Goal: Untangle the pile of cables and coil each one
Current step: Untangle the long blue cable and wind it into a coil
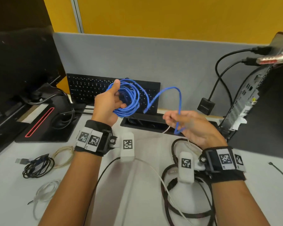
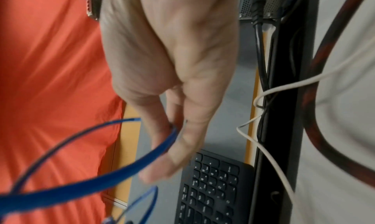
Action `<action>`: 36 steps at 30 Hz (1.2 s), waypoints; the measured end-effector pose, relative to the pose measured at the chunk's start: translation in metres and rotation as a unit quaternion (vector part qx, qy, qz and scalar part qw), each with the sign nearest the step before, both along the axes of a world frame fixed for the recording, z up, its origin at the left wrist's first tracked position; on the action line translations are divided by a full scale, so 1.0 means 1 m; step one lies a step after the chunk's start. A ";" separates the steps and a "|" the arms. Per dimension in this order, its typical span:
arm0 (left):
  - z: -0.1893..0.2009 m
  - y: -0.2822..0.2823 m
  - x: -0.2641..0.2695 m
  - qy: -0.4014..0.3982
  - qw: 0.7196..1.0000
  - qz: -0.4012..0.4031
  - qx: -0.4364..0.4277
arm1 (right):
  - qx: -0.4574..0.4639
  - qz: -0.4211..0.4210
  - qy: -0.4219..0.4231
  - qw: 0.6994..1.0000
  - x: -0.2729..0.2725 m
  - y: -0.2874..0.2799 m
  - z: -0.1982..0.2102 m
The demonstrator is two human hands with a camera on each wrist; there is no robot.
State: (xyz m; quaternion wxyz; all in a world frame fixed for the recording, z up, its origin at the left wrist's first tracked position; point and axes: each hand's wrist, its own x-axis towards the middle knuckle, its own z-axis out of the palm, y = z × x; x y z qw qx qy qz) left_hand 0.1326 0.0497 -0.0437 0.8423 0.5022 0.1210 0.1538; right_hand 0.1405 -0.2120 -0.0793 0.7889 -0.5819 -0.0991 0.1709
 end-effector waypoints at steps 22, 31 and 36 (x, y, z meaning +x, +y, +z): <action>0.024 -0.006 -0.022 -0.022 0.893 -0.209 -0.397 | 0.061 -0.016 -0.147 0.987 -0.005 -0.011 0.003; 0.027 -0.031 -0.024 -0.012 0.936 -0.217 -0.276 | -0.176 -0.263 -0.195 0.928 0.007 -0.012 -0.008; 0.023 -0.053 -0.025 0.002 0.955 -0.221 -0.197 | -0.161 -0.359 -0.167 0.904 0.011 0.005 -0.012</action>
